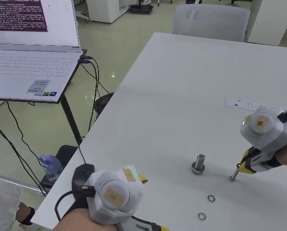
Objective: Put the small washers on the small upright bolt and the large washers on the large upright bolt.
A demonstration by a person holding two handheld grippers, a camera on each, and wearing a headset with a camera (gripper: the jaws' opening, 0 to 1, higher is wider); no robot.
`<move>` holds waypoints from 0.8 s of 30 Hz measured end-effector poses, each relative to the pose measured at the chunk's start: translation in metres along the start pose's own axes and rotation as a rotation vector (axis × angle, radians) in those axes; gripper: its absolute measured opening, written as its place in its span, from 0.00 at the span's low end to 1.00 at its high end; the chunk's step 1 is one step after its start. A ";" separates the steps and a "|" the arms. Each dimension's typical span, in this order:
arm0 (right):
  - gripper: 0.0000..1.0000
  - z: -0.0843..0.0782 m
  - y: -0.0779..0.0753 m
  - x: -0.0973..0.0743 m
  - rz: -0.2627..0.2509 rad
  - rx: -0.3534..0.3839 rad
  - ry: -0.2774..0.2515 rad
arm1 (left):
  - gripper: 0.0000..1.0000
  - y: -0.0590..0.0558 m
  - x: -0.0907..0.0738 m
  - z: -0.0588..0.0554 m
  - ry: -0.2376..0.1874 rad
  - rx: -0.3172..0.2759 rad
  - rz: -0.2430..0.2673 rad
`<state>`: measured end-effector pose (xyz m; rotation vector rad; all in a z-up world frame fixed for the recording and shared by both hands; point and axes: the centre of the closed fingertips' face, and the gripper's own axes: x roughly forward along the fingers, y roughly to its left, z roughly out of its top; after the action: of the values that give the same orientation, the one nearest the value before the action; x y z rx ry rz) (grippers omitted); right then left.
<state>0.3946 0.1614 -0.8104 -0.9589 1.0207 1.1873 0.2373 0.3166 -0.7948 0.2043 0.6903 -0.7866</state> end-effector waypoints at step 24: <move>0.12 -0.007 0.002 0.020 0.022 -0.011 0.042 | 0.75 -0.004 0.000 -0.001 0.003 -0.009 -0.014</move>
<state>0.3932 0.1598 -0.8315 -0.9873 1.0618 1.1969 0.2338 0.3138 -0.7953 0.1930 0.6983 -0.7966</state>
